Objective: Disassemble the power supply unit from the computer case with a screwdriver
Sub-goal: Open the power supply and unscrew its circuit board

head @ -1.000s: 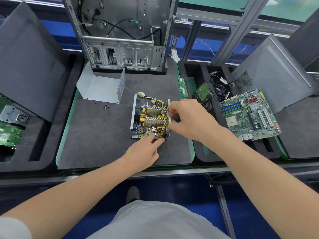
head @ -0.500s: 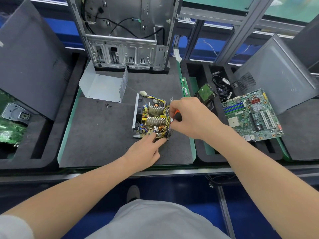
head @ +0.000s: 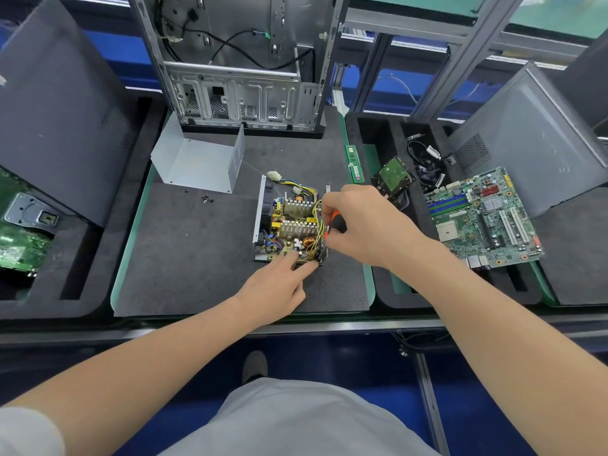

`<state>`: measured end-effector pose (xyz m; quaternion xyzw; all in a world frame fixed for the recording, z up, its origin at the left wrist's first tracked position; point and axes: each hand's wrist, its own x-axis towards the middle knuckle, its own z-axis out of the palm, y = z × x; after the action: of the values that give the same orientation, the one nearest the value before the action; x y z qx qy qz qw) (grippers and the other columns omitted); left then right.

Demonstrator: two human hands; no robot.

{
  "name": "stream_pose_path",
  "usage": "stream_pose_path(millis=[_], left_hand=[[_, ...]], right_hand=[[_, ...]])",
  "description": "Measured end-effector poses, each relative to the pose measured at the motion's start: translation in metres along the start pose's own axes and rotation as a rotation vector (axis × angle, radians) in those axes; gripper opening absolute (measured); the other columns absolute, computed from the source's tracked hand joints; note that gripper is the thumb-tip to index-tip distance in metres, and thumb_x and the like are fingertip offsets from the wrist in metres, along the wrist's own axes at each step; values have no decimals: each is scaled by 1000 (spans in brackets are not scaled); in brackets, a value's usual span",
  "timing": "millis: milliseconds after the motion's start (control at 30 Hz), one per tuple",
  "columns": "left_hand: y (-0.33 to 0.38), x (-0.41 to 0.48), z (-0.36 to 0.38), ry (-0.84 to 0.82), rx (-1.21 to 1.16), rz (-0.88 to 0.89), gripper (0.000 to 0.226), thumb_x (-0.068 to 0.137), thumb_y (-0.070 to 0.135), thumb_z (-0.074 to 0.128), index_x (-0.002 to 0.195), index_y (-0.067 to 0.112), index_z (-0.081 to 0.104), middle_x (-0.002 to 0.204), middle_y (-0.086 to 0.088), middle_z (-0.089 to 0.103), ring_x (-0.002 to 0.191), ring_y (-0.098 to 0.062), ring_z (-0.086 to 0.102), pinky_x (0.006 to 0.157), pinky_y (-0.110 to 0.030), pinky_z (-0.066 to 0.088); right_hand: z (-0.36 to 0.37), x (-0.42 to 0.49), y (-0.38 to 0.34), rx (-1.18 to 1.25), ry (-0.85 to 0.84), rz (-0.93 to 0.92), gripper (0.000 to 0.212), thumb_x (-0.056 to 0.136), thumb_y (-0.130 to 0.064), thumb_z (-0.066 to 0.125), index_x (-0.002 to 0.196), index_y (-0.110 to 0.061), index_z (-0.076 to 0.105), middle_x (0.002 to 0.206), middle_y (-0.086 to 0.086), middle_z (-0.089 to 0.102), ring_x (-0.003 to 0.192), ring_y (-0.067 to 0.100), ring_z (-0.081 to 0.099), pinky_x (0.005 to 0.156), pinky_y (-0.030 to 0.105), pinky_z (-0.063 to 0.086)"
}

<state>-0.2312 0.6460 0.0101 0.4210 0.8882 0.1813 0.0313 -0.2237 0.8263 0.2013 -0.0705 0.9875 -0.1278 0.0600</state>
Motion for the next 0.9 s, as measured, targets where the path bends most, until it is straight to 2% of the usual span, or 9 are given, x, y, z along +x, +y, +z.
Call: stream_pose_path(millis=[400, 567, 667, 900], left_hand=[[0, 1, -2, 5, -26, 4, 54, 98, 21, 57, 151, 21, 48, 117, -12, 52, 92, -24, 54, 72, -34, 52], [-1, 2, -2, -2, -37, -7, 54, 98, 21, 57, 151, 21, 49, 115, -12, 52, 92, -24, 53, 71, -29, 43], [-1, 2, -2, -10, -41, -7, 53, 98, 22, 57, 151, 21, 48, 115, -11, 53, 90, -20, 49, 71, -25, 37], [-4, 4, -2, -38, -62, -17, 53, 100, 25, 53, 153, 24, 44, 117, -12, 52, 88, -14, 34, 73, -26, 37]], right_hand=[[-4, 1, -2, -38, -29, -24, 10, 85, -16, 68, 93, -20, 66, 91, 0, 53, 86, 24, 58, 79, 45, 56], [-6, 2, -1, -24, -32, -26, 9, 84, -18, 68, 92, -21, 65, 88, -2, 54, 87, 22, 57, 79, 45, 57], [-6, 4, -2, -17, -42, -27, 9, 83, -19, 68, 91, -20, 64, 88, -2, 55, 87, 23, 57, 80, 45, 56], [-3, 5, -4, -14, -41, -27, 9, 83, -18, 69, 89, -21, 62, 83, -6, 49, 84, 23, 58, 77, 45, 56]])
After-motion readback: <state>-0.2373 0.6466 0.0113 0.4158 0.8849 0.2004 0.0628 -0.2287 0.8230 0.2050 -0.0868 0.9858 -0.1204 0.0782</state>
